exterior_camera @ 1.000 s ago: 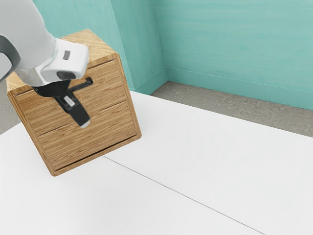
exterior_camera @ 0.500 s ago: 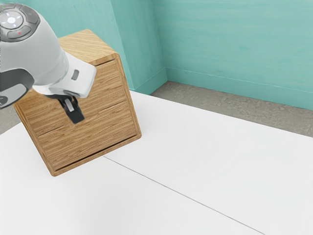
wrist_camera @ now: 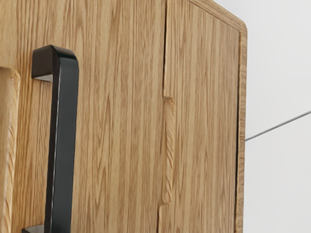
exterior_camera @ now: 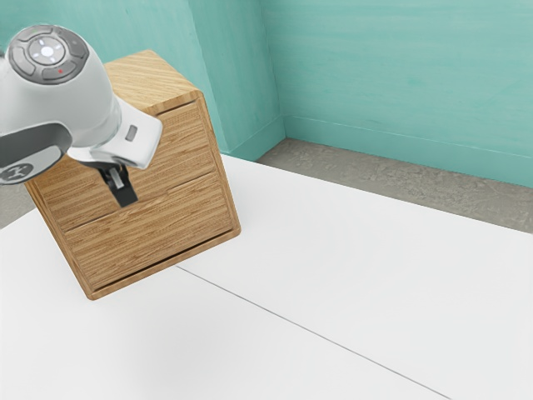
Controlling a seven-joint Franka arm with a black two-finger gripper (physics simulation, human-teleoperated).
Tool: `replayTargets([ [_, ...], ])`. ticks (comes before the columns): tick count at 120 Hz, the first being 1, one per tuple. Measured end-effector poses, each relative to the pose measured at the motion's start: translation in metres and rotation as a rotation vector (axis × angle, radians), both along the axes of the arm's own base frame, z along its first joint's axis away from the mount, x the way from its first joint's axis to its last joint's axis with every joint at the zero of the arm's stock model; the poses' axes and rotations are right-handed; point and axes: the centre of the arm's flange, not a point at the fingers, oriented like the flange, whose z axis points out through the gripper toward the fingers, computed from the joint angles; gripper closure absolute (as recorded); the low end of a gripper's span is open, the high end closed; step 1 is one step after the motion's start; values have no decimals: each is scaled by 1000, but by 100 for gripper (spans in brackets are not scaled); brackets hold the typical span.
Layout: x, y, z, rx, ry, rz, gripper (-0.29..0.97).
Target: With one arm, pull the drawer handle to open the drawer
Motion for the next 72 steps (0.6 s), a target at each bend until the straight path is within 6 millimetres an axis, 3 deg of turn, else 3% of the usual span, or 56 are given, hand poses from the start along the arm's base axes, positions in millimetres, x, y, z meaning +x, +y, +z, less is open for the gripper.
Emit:
replayTargets([
  [13, 5, 6, 0, 3, -2, 0, 0],
  [36, 18, 12, 26, -32, -56, -4, 0],
  [48, 22, 28, 24, -49, -51, 20, 0],
  [72, 25, 29, 20, -56, -42, 18, 0],
])
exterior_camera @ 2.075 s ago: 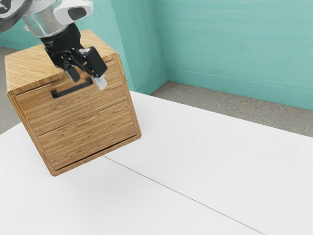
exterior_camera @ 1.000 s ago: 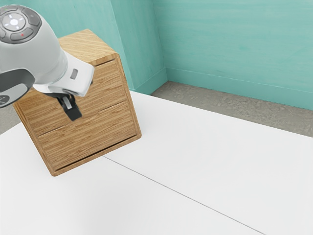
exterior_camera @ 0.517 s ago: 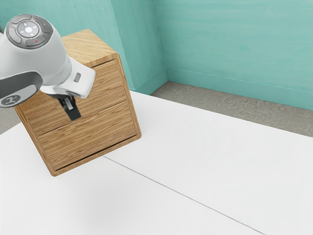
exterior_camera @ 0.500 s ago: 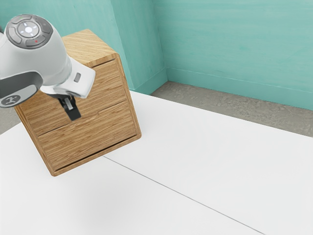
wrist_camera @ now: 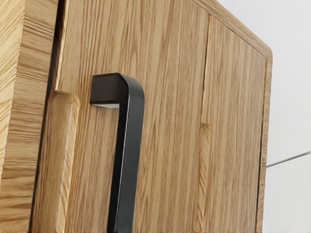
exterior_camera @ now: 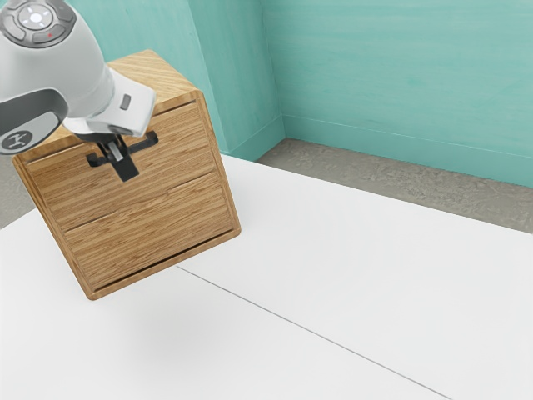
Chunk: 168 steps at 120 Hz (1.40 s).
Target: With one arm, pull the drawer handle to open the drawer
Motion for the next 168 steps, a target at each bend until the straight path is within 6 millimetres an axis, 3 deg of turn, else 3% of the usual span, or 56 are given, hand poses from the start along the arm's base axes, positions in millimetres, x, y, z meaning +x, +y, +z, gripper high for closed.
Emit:
replayTargets([
  [16, 2, 13, -8, -11, 16, 21, 0],
  [83, 4, 31, -29, -54, 58, 54, 0],
  [168, 8, 30, -41, -75, 80, 48, -2],
])
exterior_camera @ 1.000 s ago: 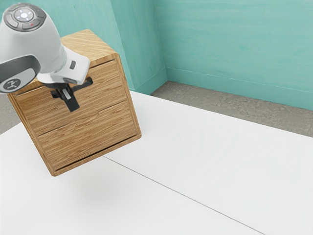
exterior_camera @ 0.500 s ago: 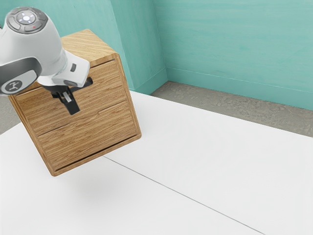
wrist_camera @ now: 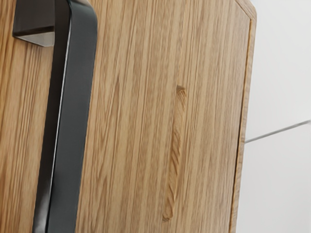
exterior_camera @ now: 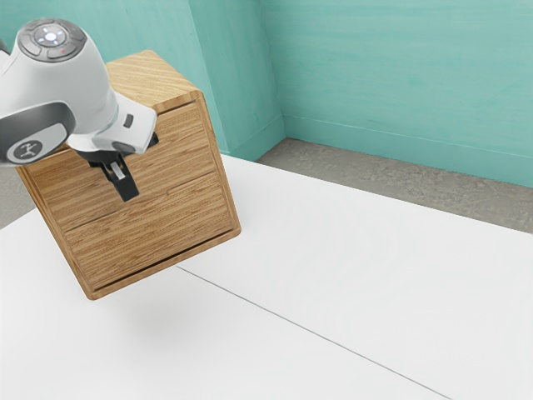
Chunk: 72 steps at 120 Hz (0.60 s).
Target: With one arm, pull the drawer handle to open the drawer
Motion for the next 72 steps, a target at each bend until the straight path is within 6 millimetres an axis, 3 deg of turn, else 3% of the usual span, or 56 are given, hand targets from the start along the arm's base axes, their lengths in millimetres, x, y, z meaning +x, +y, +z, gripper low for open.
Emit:
replayTargets([
  [15, 0, 0, 0, -6, -1, -3, -6],
  [20, 0, -1, -1, -7, 0, -3, 0],
  [72, 3, -16, -4, -8, 4, -20, 0],
])
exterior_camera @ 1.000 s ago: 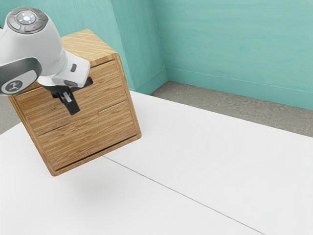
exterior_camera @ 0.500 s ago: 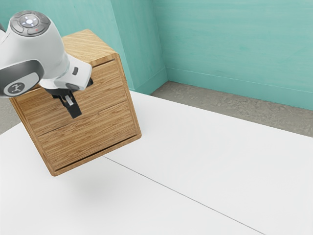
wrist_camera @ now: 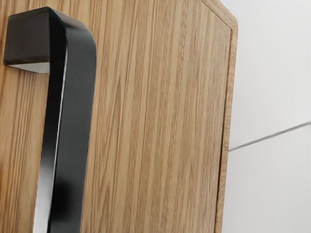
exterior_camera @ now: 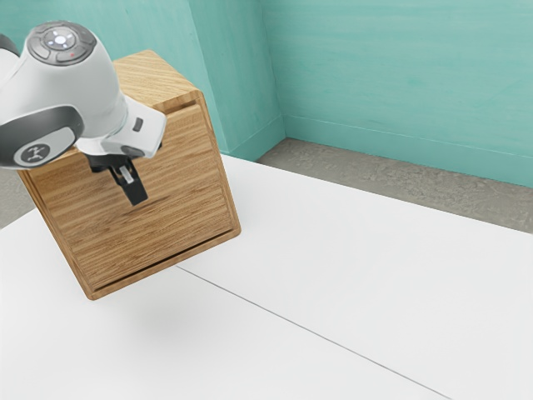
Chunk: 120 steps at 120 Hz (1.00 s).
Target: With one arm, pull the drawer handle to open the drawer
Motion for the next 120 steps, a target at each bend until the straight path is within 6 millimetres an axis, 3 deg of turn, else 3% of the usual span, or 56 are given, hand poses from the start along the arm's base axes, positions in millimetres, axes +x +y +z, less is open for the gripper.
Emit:
replayTargets([
  [54, 2, -31, -6, 32, 13, -20, 0],
  [120, -28, -75, -8, 73, -5, -37, 0],
])
